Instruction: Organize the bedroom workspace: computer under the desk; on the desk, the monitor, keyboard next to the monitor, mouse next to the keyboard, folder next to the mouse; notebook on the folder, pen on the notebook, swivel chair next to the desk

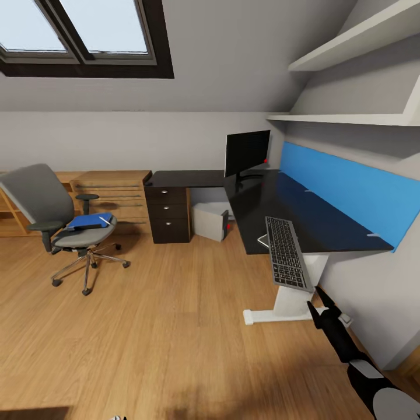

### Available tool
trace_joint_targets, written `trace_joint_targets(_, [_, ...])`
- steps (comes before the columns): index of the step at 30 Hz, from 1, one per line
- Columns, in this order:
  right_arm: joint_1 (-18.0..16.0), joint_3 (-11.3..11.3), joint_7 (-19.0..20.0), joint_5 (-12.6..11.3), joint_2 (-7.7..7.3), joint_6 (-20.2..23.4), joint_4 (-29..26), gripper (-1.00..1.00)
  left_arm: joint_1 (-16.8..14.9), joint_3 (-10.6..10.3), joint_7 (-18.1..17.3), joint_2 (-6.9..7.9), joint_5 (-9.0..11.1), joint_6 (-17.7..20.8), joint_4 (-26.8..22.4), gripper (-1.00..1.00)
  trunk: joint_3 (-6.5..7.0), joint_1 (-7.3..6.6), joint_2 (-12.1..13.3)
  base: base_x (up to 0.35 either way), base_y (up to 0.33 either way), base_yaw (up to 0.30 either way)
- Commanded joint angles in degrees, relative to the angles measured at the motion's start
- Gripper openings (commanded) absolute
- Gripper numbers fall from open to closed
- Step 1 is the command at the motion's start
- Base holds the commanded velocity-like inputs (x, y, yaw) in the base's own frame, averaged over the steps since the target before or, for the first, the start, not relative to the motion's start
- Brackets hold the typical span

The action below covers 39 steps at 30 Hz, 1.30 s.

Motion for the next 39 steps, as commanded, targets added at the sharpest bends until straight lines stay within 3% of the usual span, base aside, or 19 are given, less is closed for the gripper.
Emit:
trace_joint_targets(1, [-0.04, 0.17, 0.12, -0.53, -0.08, 0.53, 0.05, 1.0, -0.04, -0.3, -0.39, 0.01, 0.61, -0.14, 0.07, 1.0, -0.24, 0.22, -0.44, 0.0, 0.0, 0.0])
trace_joint_targets(9, [-0.04, 0.17, 0.15, -0.47, -0.23, 0.51, 0.05, 1.0, -0.04, -0.31, -0.36, 0.07, 0.62, -0.11, 0.03, 1.0, -1.67, 1.98, -3.65, 0.0, 0.0, 0.0])
trace_joint_targets(14, [-0.04, 0.17, 0.15, -0.45, -0.24, 0.48, 0.05, 1.0, -0.04, -0.23, -0.28, 1.62, 0.79, 0.74, -2.11, 1.0, -2.57, 3.08, -5.66, 0.0, 0.0, 0.0])
trace_joint_targets(17, [-0.04, 0.17, 0.15, -0.45, -0.23, 0.46, 0.05, 1.0, -0.04, -0.24, -0.24, 2.41, 0.88, 3.65, -6.1, 1.0, -3.11, 3.73, -6.86, 0.0, 0.0, 0.0])
trace_joint_targets(21, [-0.04, 0.17, 0.15, -0.45, -0.23, 0.43, 0.05, 1.0, -0.04, -0.22, -0.24, 2.81, 0.96, 12.39, -11.88, 1.0, -3.83, 4.61, -8.46, 0.0, 0.0, 0.0])
trace_joint_targets(24, [-0.04, 0.2, 0.15, -0.45, -0.23, 0.43, 0.05, 1.0, -0.04, -0.09, -0.25, 2.94, 0.95, 23.41, -18.14, 1.0, -3.83, 4.61, -8.46, 0.0, 0.0, 0.0])
trace_joint_targets(27, [-0.04, 0.24, 0.15, -0.45, -0.23, 0.43, 0.05, 1.0, -0.04, 0.05, -0.23, 3.22, 0.95, 29.74, -23.37, 1.0, -3.83, 4.61, -8.46, 0.0, 0.0, 0.0])
trace_joint_targets(32, [-0.04, 0.29, 0.15, -0.37, -0.21, 0.42, 0.03, 1.0, -0.02, 0.02, -0.22, 4.07, 1.01, 33.91, -29.98, 1.0, -3.83, 4.61, -8.46, 0.0, 0.0, 0.0])
trace_joint_targets(39, [-0.04, 0.62, 0.15, -0.28, -0.02, 0.31, 0.05, 1.0, -0.04, -0.01, -0.22, 4.21, 1.17, 34.87, -32.46, 1.0, -3.83, 4.61, -8.46, 0.0, 0.0, 0.0])
